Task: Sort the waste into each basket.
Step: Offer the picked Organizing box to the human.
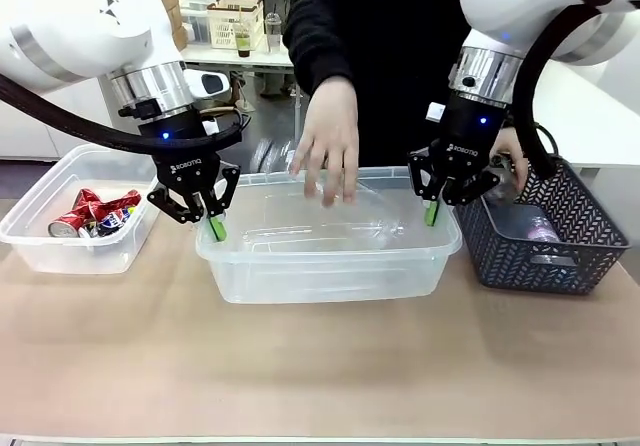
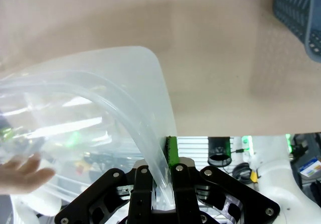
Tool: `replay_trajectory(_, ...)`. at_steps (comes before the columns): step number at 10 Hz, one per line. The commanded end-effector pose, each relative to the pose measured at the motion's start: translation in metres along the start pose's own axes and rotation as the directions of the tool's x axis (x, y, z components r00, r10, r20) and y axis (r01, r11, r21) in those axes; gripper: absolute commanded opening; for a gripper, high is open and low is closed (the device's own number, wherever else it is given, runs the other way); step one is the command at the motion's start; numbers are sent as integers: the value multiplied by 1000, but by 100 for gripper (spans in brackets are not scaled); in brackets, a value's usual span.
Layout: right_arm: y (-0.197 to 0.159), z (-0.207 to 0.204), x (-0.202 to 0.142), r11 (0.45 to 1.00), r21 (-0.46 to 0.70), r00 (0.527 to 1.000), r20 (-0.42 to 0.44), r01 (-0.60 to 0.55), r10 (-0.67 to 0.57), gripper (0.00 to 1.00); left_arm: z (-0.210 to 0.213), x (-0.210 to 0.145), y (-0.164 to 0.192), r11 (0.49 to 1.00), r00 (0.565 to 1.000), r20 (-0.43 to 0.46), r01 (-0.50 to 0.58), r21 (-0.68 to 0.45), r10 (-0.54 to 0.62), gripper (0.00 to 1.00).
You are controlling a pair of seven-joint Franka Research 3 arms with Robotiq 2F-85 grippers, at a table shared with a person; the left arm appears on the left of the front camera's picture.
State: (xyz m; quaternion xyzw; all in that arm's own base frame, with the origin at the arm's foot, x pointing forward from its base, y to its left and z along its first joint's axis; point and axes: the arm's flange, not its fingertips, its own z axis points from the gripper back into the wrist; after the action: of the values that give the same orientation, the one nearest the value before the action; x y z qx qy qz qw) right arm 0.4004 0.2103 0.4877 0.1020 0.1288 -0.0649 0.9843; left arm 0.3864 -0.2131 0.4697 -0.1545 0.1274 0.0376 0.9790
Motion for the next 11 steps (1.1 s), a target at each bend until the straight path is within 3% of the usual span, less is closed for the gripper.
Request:
replay_trajectory(1, 0, 2, -2, 1000, 4, 1000, 6, 11, -11, 0, 3, -1, 3, 1000, 1000, 8, -19, -14, 19, 0)
replay_trajectory(11, 0, 2, -2, 1000, 4, 1000, 6, 11, -11, 0, 3, -1, 3, 1000, 1000, 8, -19, -14, 19, 0)
